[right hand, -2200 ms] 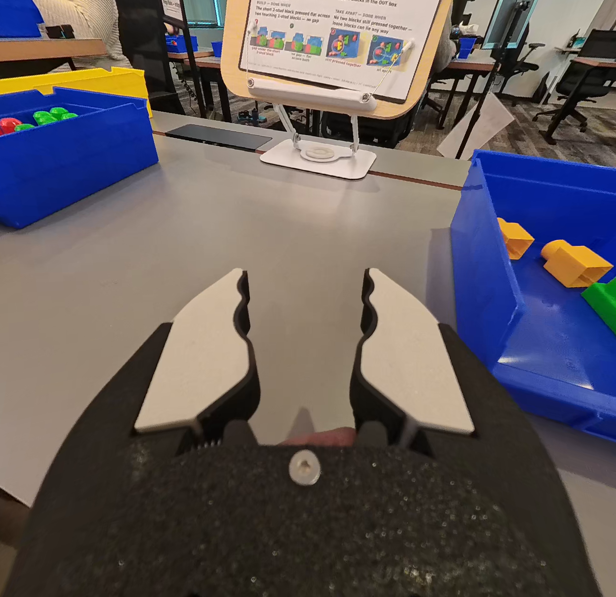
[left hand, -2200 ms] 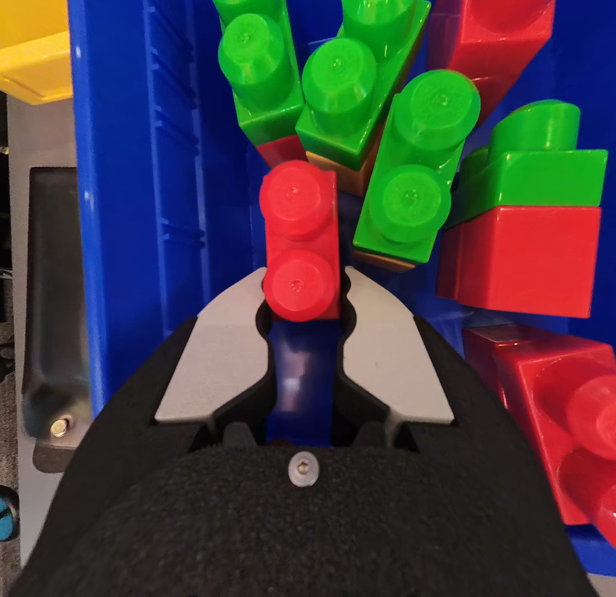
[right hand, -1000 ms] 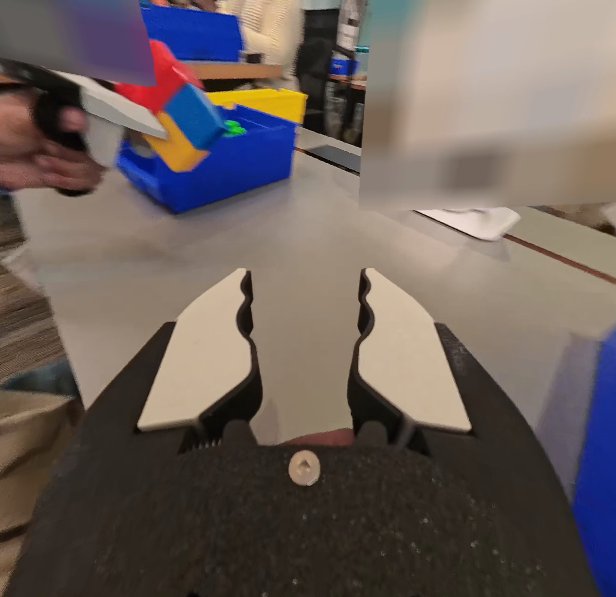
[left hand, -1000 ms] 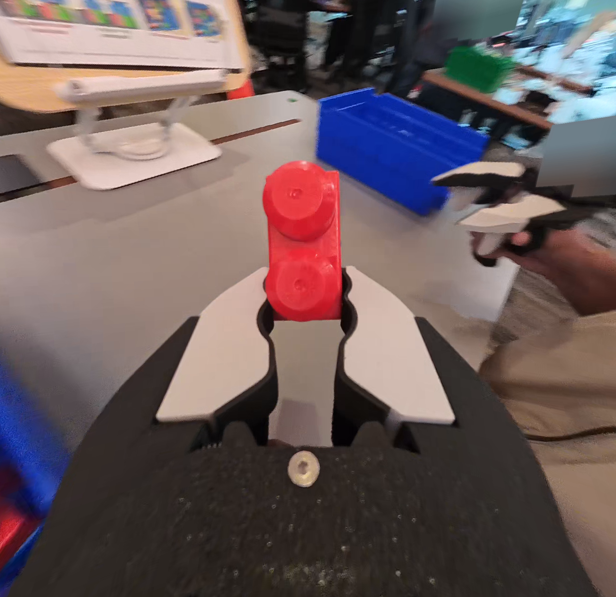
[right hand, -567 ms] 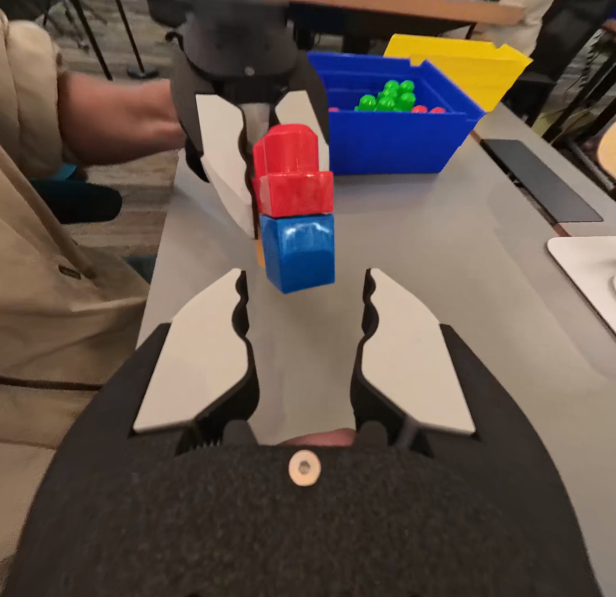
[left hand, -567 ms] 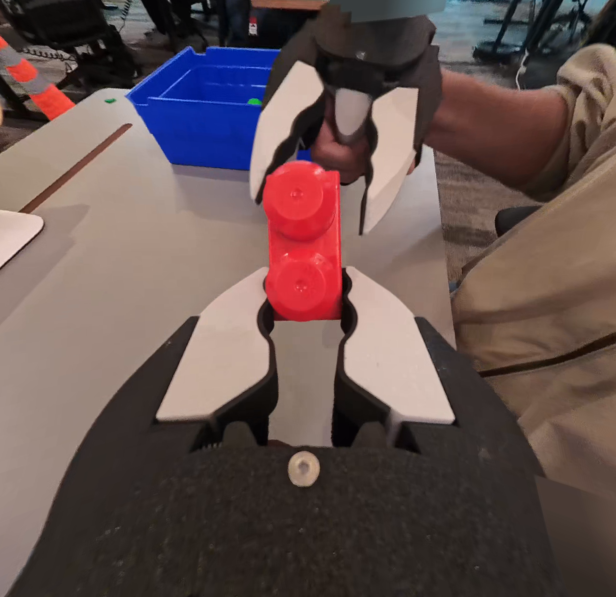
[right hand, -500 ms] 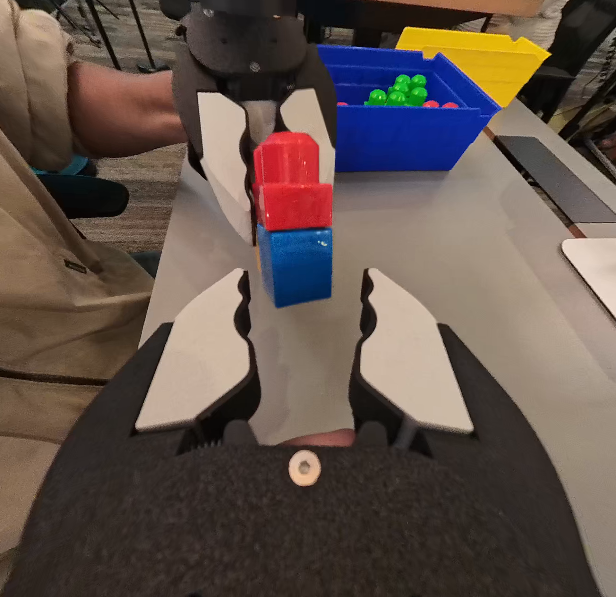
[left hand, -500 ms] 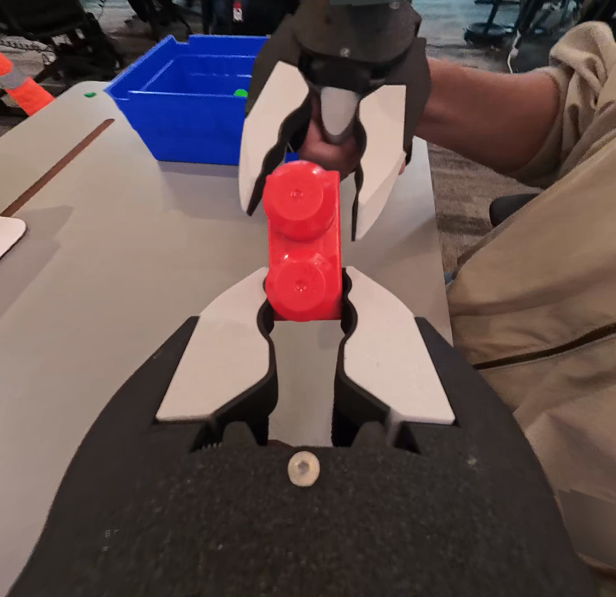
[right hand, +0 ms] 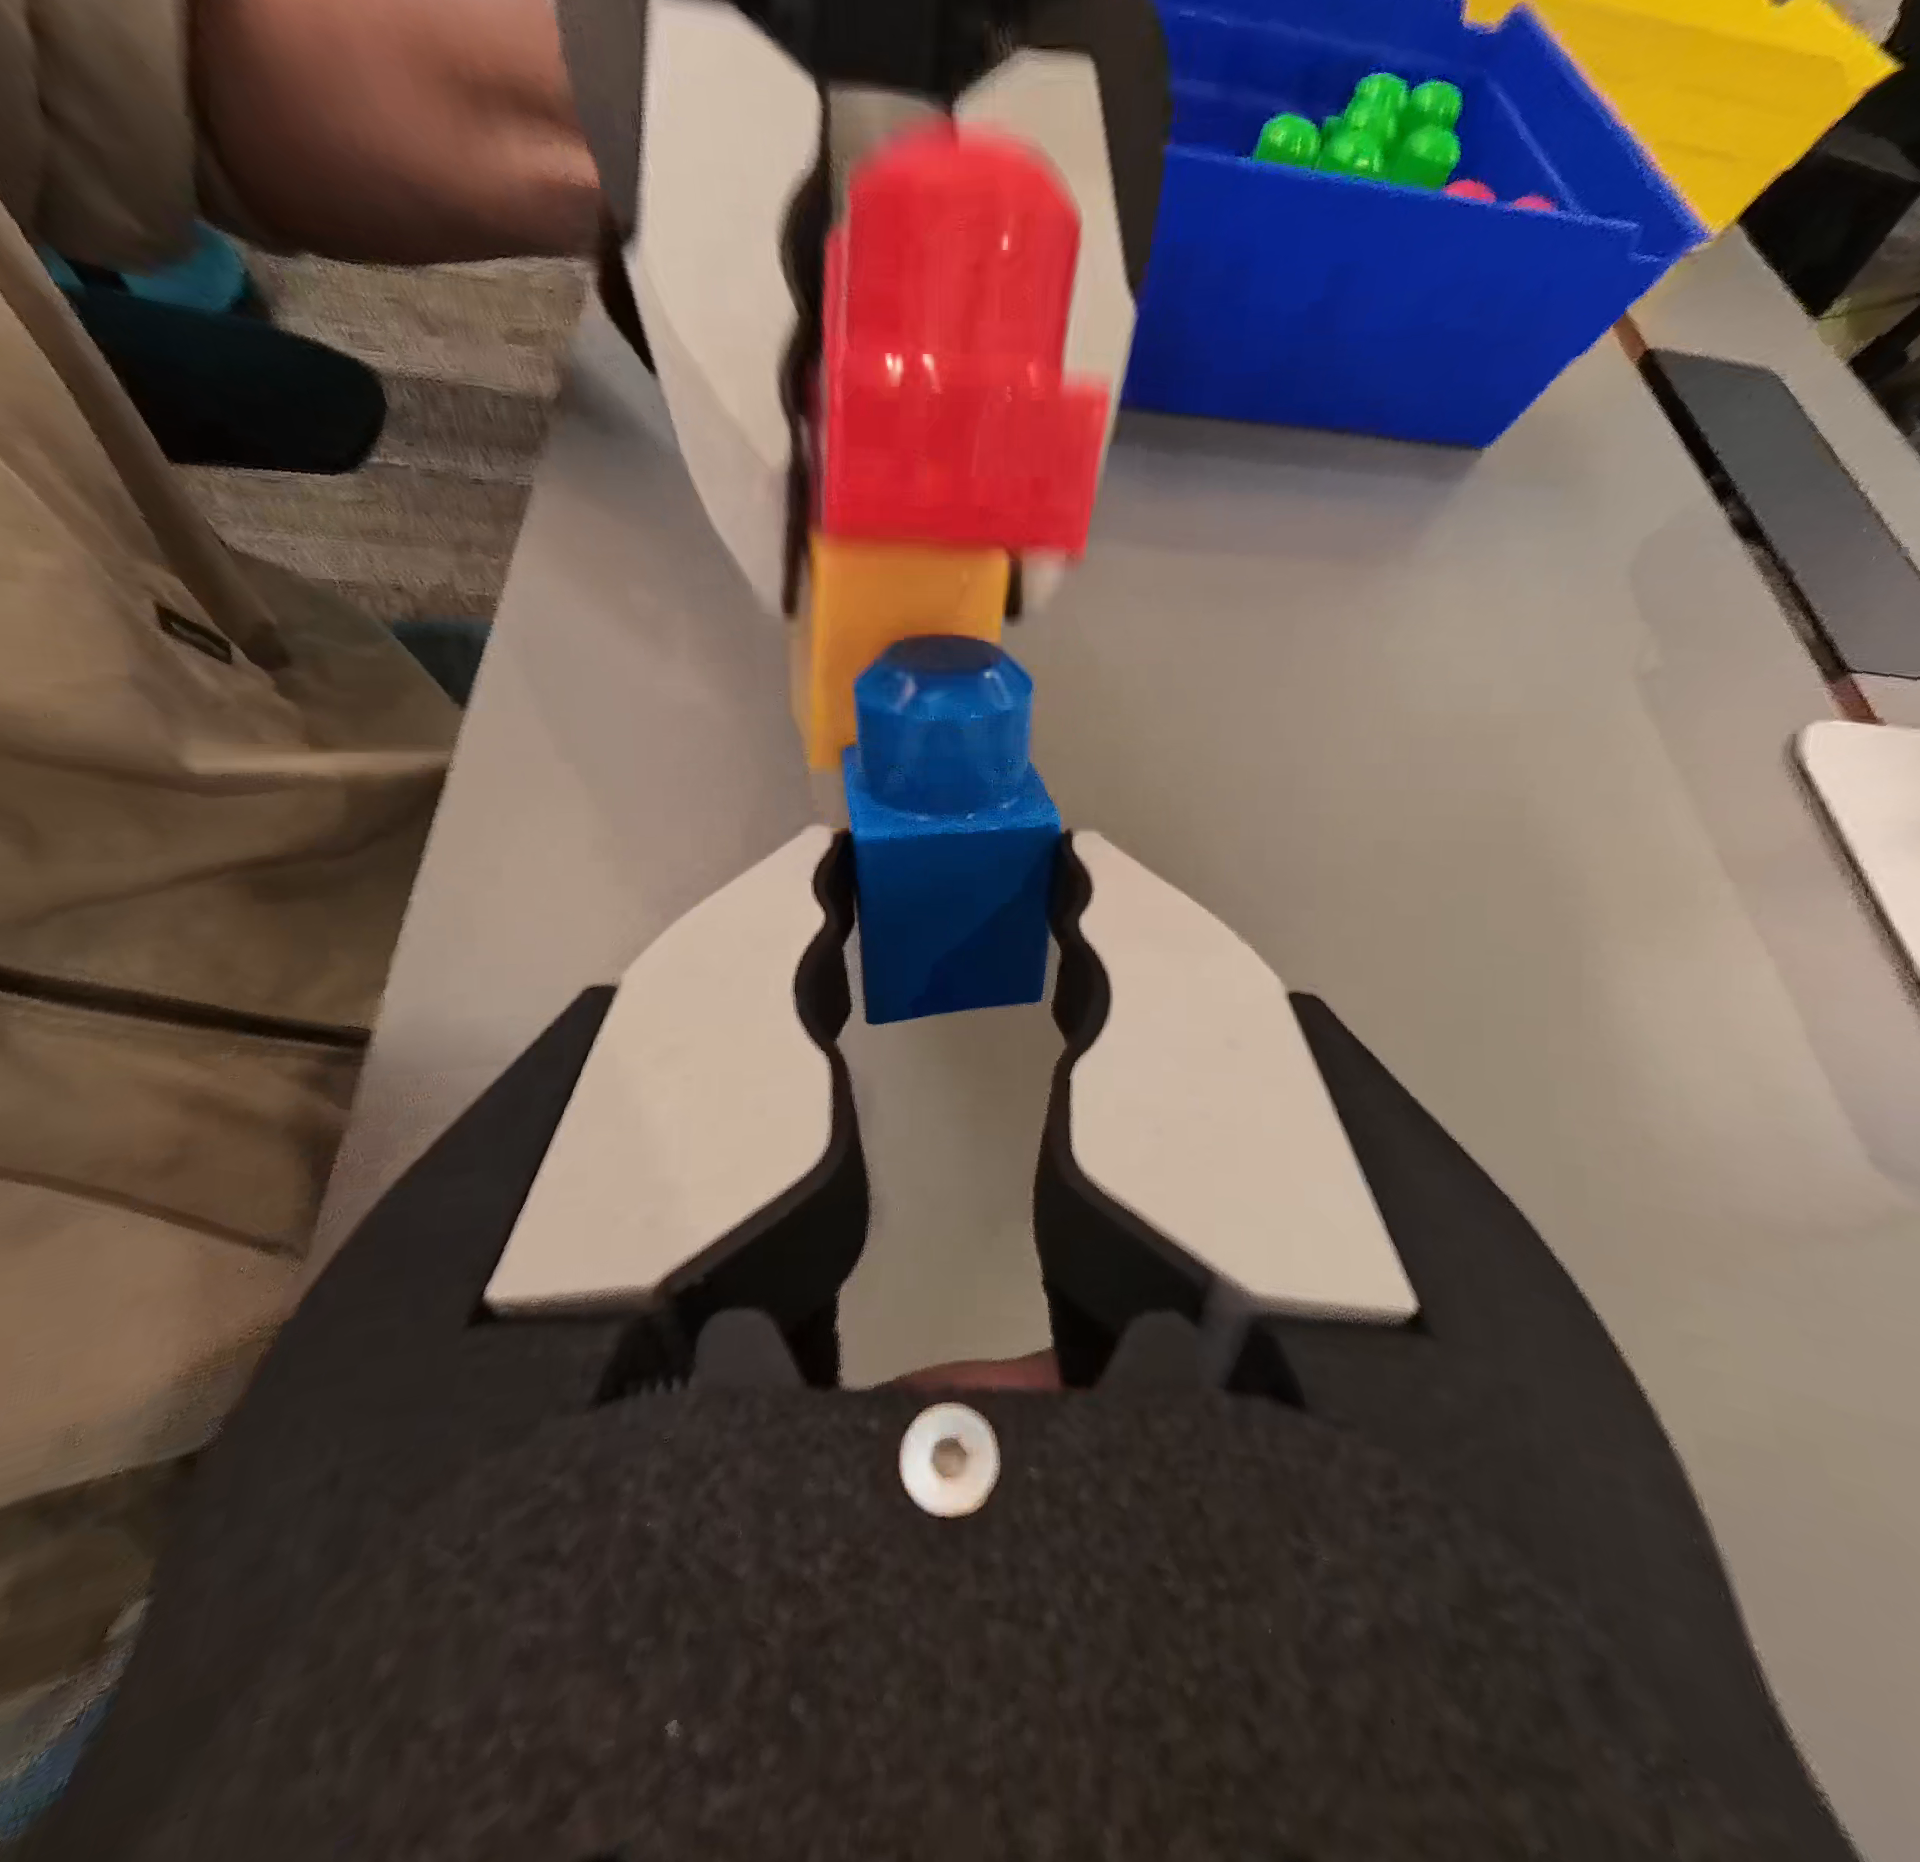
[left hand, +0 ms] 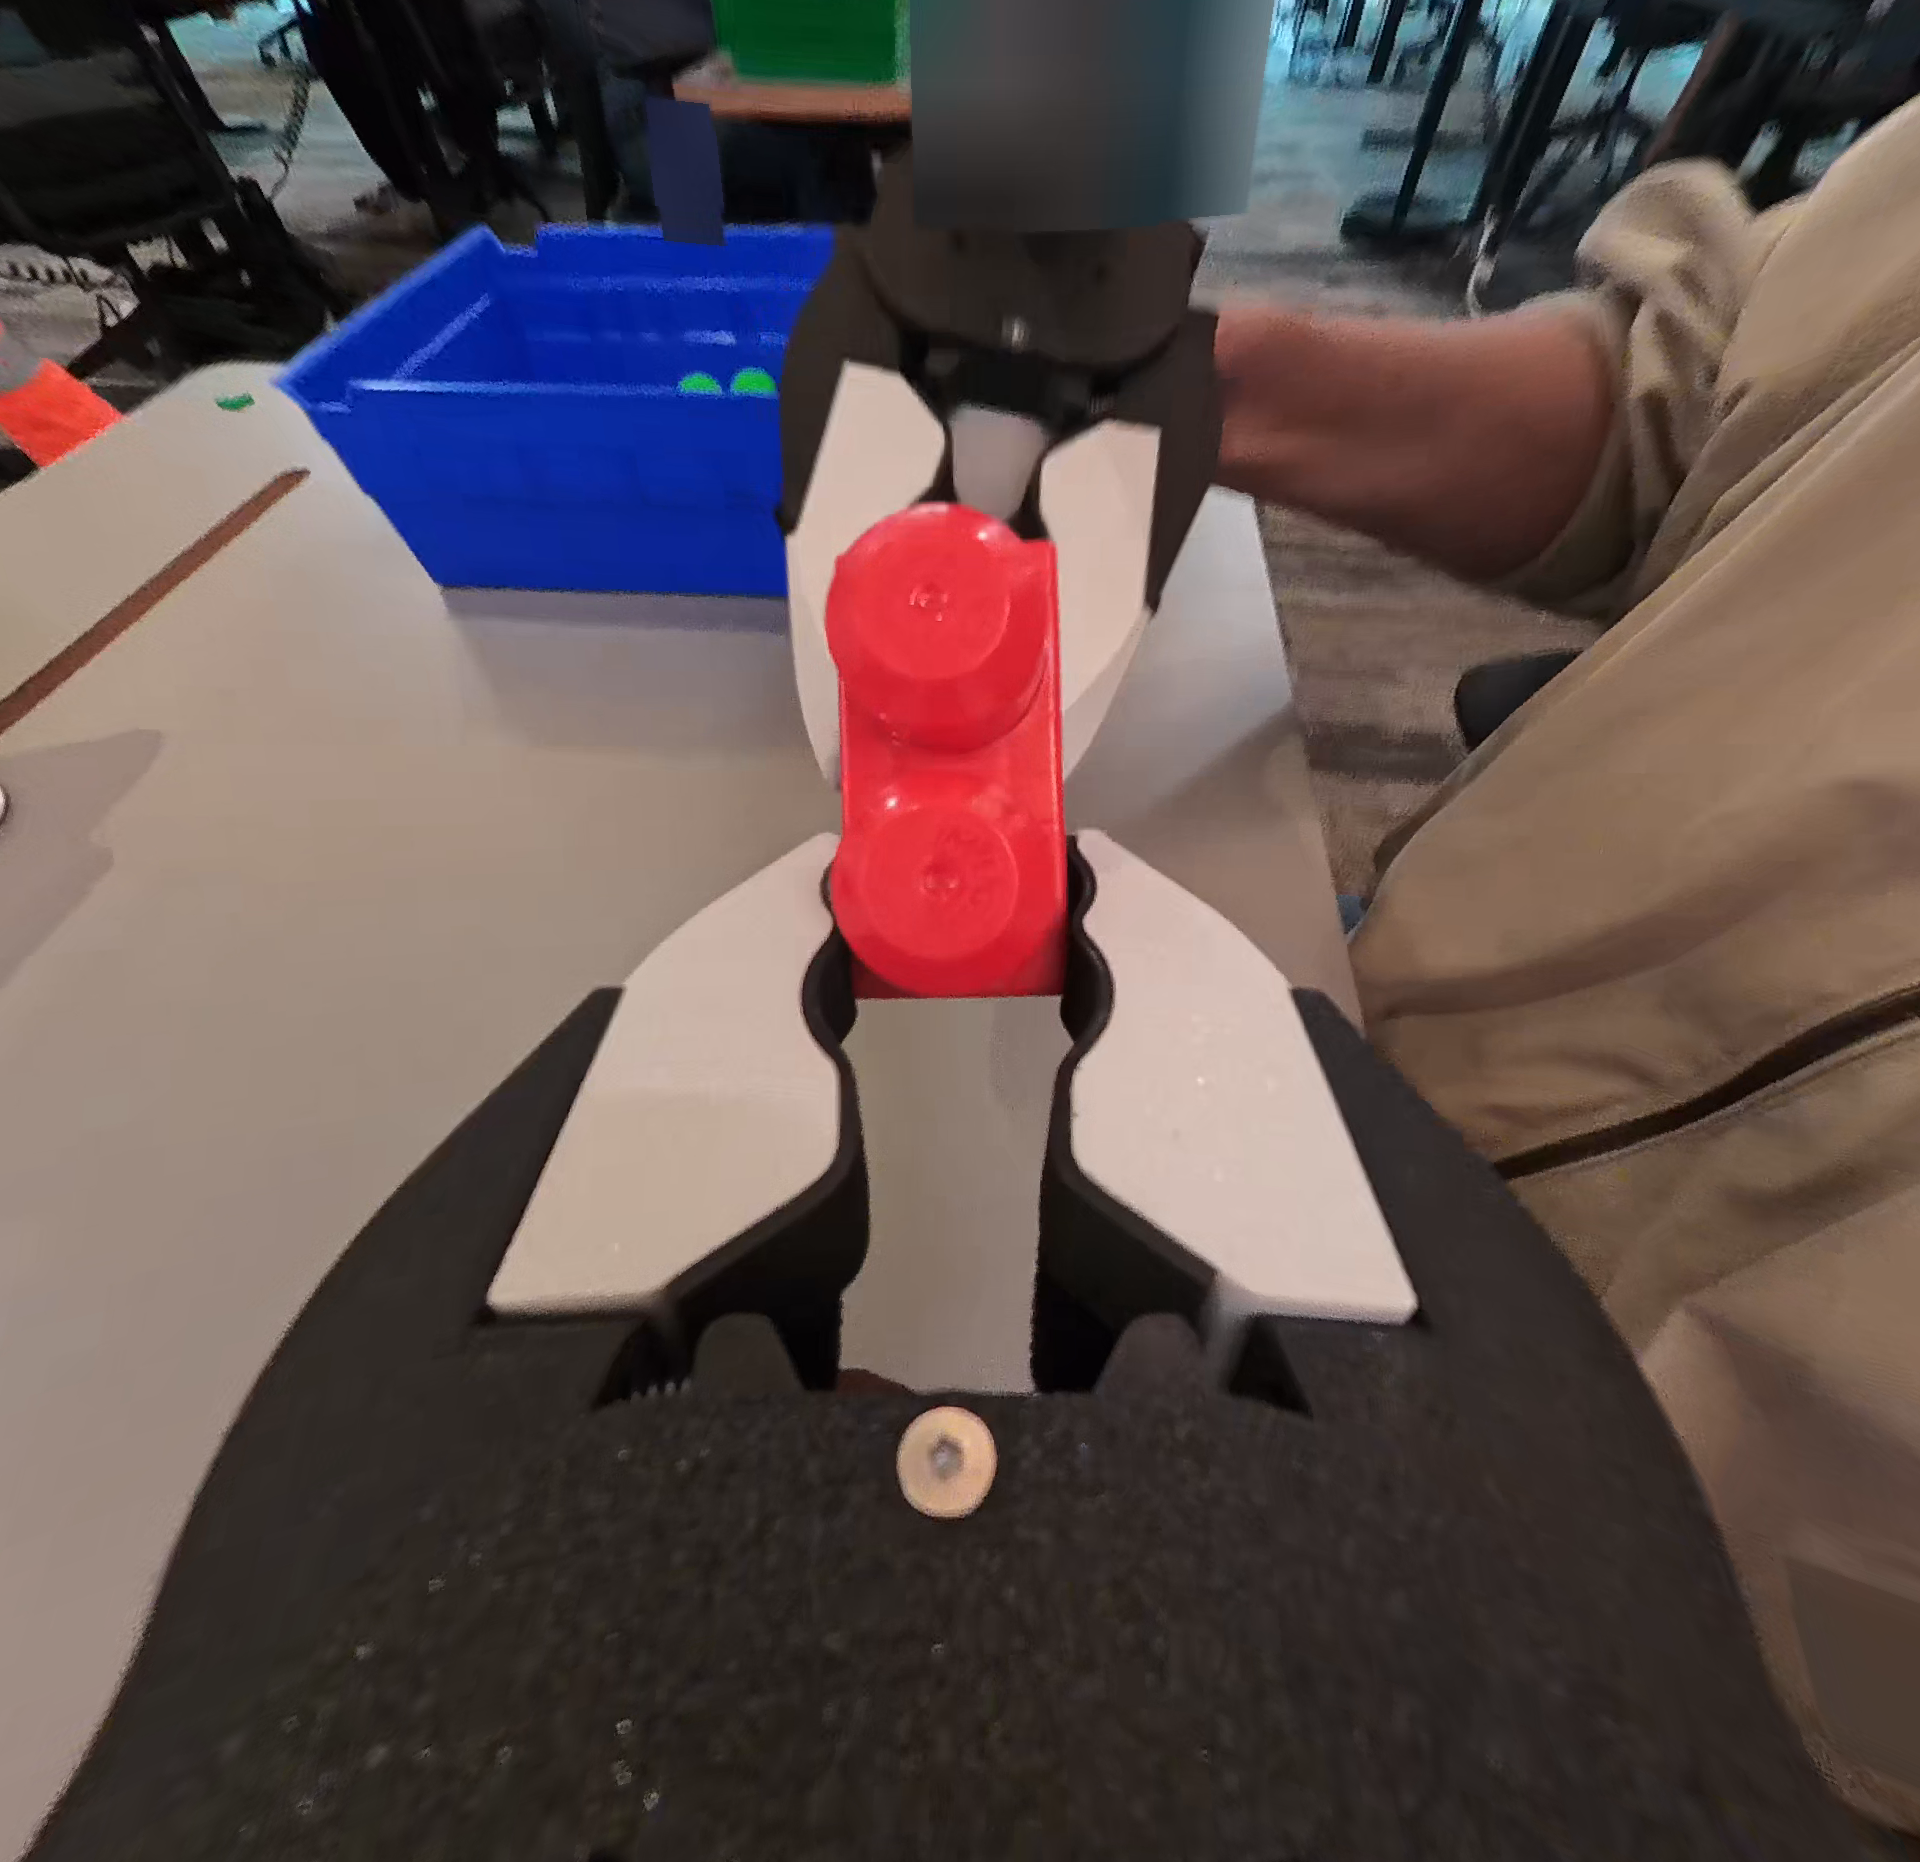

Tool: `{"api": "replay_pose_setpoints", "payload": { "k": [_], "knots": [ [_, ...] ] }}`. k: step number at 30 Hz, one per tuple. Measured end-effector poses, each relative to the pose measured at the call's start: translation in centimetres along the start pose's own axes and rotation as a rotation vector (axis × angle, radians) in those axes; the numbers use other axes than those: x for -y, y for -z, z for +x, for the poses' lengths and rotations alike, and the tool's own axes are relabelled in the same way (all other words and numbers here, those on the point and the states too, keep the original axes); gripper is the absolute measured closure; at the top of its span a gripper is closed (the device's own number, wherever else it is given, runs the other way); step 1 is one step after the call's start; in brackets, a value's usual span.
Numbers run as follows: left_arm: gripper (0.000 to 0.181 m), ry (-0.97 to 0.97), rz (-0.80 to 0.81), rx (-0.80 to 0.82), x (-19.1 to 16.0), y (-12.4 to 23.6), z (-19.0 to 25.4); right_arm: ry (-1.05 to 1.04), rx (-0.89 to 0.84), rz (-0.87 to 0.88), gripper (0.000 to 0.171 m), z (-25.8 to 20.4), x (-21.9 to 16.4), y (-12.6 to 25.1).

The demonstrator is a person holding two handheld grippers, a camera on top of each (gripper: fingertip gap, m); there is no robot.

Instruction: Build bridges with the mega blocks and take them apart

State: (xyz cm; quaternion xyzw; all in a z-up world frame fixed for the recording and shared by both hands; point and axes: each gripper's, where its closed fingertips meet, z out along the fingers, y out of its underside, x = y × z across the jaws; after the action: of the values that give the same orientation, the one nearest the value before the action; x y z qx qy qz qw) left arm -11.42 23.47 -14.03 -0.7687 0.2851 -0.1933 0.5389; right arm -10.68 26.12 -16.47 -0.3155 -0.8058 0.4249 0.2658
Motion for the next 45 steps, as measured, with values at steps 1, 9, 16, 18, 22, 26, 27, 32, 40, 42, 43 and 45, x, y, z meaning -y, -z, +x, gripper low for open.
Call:
{"api": "replay_pose_setpoints", "payload": {
  "k": [1, 9, 16, 18, 22, 26, 27, 32, 40, 42, 43, 45],
  "knots": [
    [0.145, -0.001, 0.002, 0.016, 0.2, 0.5, -0.3, -0.009, -0.002, 0.019, 0.135, 0.0, 0.1, 0.2],
    [0.145, -0.068, -0.078, 0.089, -0.2, 1.4, -1.0, -0.077, -0.085, -0.013, 0.135, 1.0, -2.2, 0.9],
    [0.145, 0.049, -0.09, 0.281, -1.4, 2.8, -3.1, -0.289, -0.373, 0.275, 0.134, 2.7, 0.7, 3.4],
    [0.145, 0.154, -0.068, 0.387, -1.8, 3.1, -4.4, -0.362, -0.524, 0.334, 0.134, 3.8, 1.0, 4.3],
    [0.145, 0.226, -0.044, 0.472, -2.9, 3.0, -4.5, -0.391, -0.684, 0.369, 0.134, 3.8, 0.8, 4.5],
    [0.145, 0.293, 0.005, 0.58, -3.4, 3.7, -4.4, -0.445, -0.793, 0.4, 0.134, 3.5, 0.1, 5.0],
    [0.145, 0.309, -0.017, 0.622, -4.0, 4.0, -4.6, -0.464, -0.825, 0.403, 0.134, 3.5, -0.1, 5.2],
    [0.145, 0.363, -0.019, 0.689, -5.1, 4.5, -4.3, -0.48, -0.871, 0.389, 0.135, 2.8, -0.8, 5.1],
    [0.145, 0.32, -0.033, 0.69, -4.7, 4.6, -4.0, -0.441, -0.927, 0.324, 0.135, 2.9, -1.0, 6.2],
    [0.145, 0.321, -0.027, 0.685, -4.6, 4.8, -4.0, -0.411, -1.007, 0.28, 0.135, 4.0, -1.0, 8.9],
    [0.145, 0.326, -0.031, 0.679, -4.7, 4.8, -4.0, -0.396, -1.055, 0.258, 0.135, 4.9, -1.0, 11.1],
    [0.145, 0.329, -0.021, 0.685, -4.6, 5.0, -4.1, -0.404, -1.152, 0.207, 0.134, 7.4, -1.8, 16.8]
  ]
}}
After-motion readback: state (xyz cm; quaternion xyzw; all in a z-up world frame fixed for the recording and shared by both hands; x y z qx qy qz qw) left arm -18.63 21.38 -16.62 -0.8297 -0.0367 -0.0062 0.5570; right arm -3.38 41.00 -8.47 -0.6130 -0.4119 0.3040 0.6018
